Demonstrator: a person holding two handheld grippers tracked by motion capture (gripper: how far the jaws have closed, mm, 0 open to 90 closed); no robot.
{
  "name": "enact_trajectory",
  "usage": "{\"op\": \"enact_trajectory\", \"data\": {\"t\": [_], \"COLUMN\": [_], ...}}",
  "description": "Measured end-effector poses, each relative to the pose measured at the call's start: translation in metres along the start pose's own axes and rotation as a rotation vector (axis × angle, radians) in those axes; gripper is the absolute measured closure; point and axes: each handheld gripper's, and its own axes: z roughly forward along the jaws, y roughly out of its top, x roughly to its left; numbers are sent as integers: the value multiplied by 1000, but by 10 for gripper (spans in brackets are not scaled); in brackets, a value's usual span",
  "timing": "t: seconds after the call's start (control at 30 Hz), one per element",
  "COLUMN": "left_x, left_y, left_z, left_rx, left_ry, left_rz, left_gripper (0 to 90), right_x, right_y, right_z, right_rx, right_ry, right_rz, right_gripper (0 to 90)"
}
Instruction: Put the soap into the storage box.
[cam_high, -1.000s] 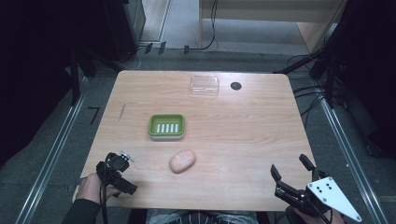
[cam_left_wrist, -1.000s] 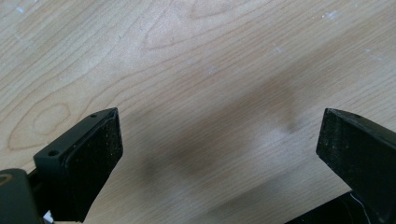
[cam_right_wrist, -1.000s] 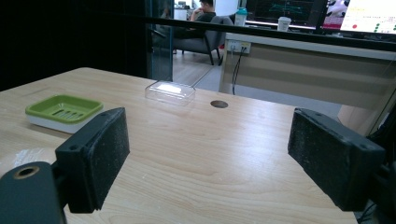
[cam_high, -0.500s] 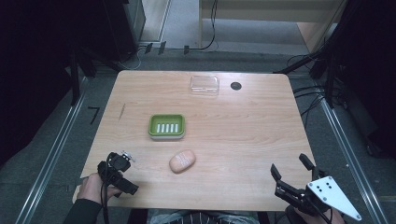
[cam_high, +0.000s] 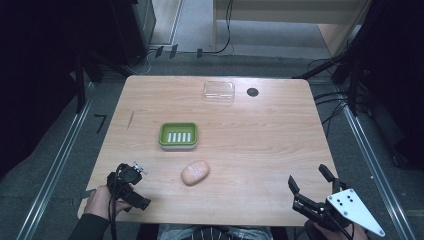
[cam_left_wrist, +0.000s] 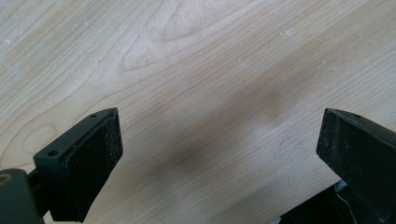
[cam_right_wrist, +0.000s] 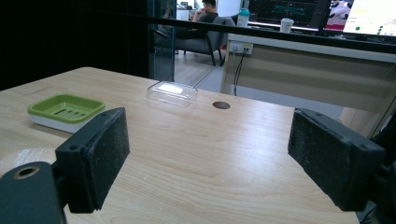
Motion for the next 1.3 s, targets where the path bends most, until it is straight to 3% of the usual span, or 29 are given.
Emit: {"op": "enact_trajectory", "data": {"t": [0.47, 0.57, 0.87, 1.3], "left_x": [-8, -10, -21, -32], "left_y": [11, 14, 36, 51], "left_z": [-5, -7, -19, -25], "left_rx": [-32, -29, -80, -116], "left_ry": [-12, -9, -5, -10], "left_rz": [26, 41, 100, 143], "left_gripper": [4, 2, 0, 0], "right_x": [-1, -1, 0, -1], "right_y": [0, 0, 0, 0], "right_z": [0, 0, 0, 1], "right_rx": [-2, -2, 2, 2], "right_ry": [1, 0, 0, -1], "right_rz": [-2, -2, -4, -2], "right_gripper": [133, 132, 133, 133]}}
